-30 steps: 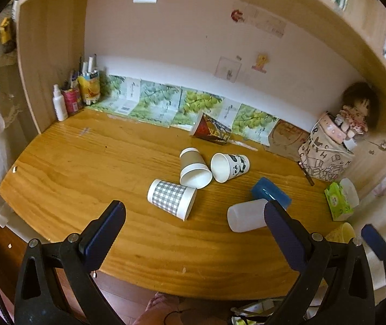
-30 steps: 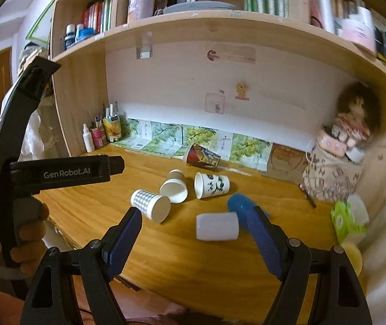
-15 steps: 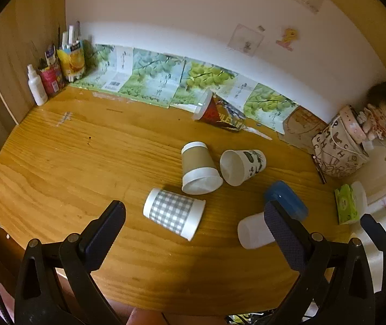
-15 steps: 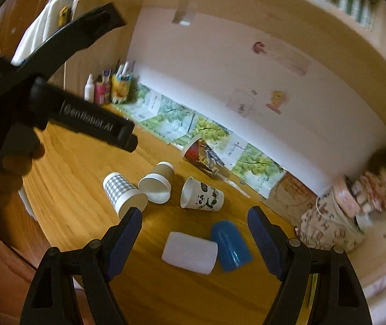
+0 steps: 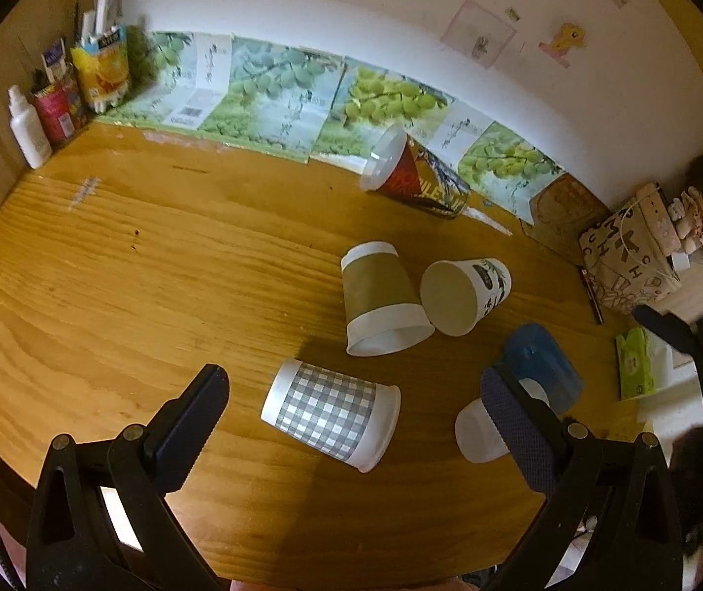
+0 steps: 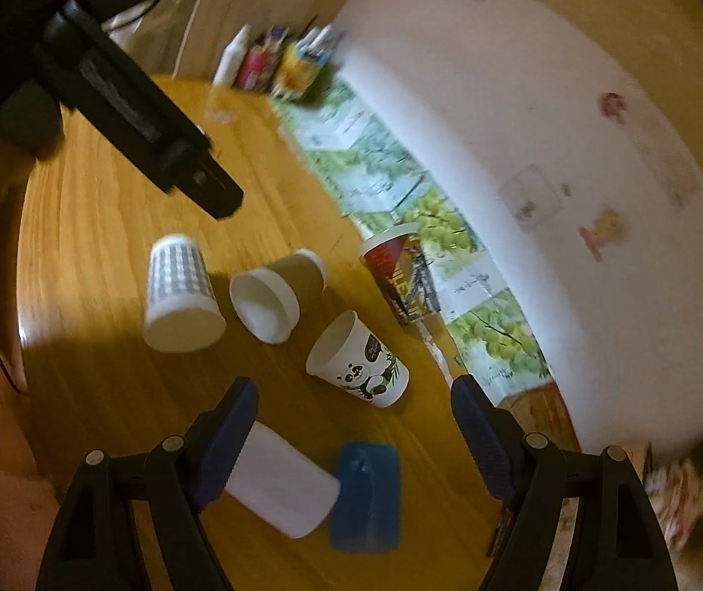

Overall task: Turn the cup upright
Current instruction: 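Lower the right gripper onto the white panda cup lying sideways and close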

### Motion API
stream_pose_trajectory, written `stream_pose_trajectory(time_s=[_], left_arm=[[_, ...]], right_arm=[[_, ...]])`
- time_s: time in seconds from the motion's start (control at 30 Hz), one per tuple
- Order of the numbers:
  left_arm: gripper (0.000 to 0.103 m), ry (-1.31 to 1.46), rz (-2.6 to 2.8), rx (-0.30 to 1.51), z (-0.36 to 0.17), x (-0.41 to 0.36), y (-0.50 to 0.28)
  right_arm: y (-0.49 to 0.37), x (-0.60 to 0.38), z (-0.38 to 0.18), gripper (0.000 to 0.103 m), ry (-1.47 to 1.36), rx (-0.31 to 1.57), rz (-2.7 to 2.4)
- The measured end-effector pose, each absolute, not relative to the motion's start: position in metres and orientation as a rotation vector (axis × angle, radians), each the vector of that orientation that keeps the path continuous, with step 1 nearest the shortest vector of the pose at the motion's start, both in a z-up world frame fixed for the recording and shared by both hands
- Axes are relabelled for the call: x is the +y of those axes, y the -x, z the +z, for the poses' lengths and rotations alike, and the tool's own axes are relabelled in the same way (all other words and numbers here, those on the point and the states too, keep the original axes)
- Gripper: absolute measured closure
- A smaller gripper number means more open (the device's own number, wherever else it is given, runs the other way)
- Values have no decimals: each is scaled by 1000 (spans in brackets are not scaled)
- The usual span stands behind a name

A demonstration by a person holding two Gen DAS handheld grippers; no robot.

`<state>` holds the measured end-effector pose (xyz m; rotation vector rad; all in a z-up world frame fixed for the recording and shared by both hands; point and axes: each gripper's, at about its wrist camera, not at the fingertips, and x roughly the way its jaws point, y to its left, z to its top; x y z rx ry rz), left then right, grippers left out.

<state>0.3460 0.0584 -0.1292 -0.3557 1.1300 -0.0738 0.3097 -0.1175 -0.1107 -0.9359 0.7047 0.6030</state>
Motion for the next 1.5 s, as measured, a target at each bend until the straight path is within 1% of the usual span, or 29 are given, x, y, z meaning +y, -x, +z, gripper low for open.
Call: stream_pose_trajectory(time_s=[0.23, 0.5, 0.93, 1.4, 1.47, 1.5], left_arm=[[1, 292, -138, 1131, -141, 59, -357], [1, 269, -241, 1093, -142, 52, -366], [1, 307, -353, 1088, -145, 40, -379], [1, 315, -393, 1105, -148, 29, -389], [1, 319, -390, 1105, -149, 30, -391], [1, 321, -388, 1106, -150, 30, -392]], right_arm=[[-345, -110, -145, 22, 1140, 743, 699], [-376, -107, -179, 22, 1289, 790, 782], [-417, -101, -216, 22, 1388, 840, 861], [-439, -94, -243, 22, 1382, 919, 956], [-441, -93, -246, 24, 1385, 933, 969], [-441, -93, -248, 26, 1386, 936, 973]])
